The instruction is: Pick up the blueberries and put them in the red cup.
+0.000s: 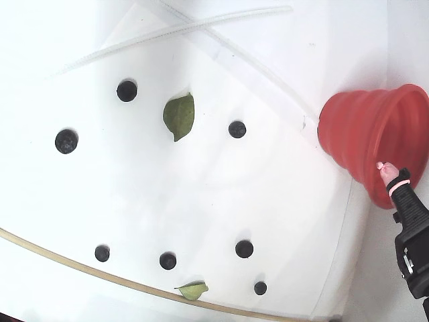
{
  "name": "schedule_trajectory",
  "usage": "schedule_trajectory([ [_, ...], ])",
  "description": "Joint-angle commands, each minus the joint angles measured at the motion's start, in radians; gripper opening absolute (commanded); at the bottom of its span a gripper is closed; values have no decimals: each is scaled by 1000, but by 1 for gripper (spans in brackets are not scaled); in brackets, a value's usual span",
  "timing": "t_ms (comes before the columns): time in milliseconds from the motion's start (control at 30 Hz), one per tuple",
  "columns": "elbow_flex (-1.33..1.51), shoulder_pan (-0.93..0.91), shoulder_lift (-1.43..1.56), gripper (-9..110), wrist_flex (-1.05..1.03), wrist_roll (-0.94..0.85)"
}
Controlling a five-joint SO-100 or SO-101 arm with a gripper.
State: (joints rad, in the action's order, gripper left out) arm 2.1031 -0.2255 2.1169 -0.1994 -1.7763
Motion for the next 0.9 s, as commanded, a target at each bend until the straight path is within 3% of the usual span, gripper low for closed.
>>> schedule_trajectory([
  [0,-17,38,143,16,-2,-21],
  [867,97,169,169,16,-25,-89],
])
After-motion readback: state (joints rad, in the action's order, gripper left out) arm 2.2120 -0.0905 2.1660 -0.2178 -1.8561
